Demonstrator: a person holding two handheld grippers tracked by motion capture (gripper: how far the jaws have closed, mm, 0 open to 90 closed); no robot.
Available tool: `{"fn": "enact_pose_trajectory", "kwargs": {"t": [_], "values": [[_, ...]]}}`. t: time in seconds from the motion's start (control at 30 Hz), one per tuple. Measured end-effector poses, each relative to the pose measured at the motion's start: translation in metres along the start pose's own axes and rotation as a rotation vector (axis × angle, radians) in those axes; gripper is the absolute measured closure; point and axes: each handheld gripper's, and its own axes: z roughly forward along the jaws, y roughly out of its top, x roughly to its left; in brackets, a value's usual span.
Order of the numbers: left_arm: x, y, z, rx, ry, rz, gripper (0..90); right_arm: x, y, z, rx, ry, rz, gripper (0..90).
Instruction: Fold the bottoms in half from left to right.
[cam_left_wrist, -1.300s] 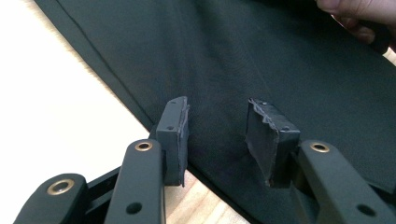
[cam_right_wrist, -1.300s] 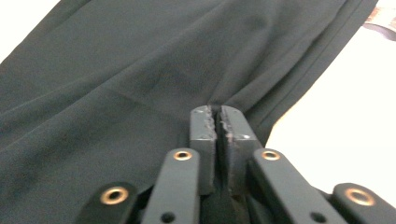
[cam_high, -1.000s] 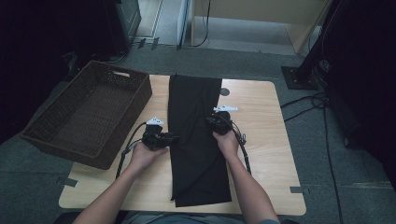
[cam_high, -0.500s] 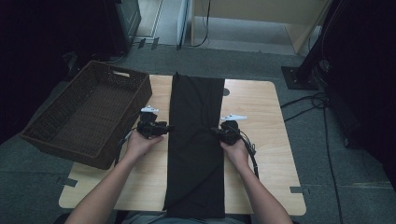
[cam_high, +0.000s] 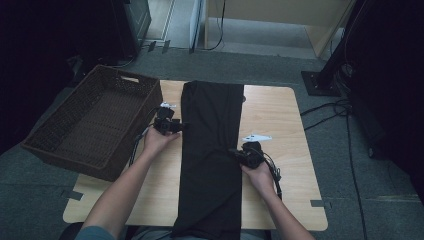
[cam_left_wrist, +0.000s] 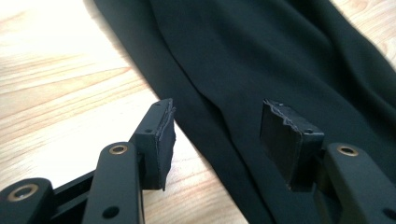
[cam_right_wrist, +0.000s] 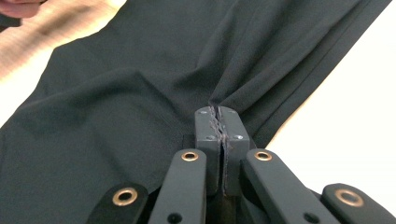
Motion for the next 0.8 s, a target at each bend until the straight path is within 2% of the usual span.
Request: {"fn": "enact_pose_trajectory", "kwargs": {"t": [0.1,0.2,0.33,0.4,0.53,0.6,0.7,0.8], "values": [[-0.002,-0.002,0.008,0.011,-0.007,0.007,44.5,0.001,-0.005,-0.003,-0.004,0.015,0.006,88.8],[-0.005,-0.002,0.011,-0.008,-0.017,0.004,44.4,0.003,-0.008,-0.005,-0.002,0.022,0.006,88.8],[-0.014,-0.005,0.014,-0.006,-0.050,0.031,45.1,0.008,-0.010,-0.009,-0.013,0.033,0.003,88.8],[-0.021,-0.007,0.015,-0.001,-0.066,0.048,47.9,0.011,-0.011,-0.010,-0.006,0.058,-0.008,88.8],[-0.033,-0.008,0.019,0.023,-0.074,0.101,60.9,0.021,-0.011,-0.011,0.000,0.081,-0.034,88.8],[-0.037,-0.009,0.019,0.029,-0.035,0.128,72.1,0.027,-0.011,-0.013,-0.006,0.069,-0.054,88.8],[-0.037,-0.012,0.018,0.030,-0.060,0.120,85.6,0.032,-0.011,-0.016,-0.018,0.040,-0.087,88.7],[-0.034,-0.017,0.012,0.021,-0.102,0.105,87.8,0.031,-0.012,-0.019,-0.009,0.027,-0.075,88.7]]}}
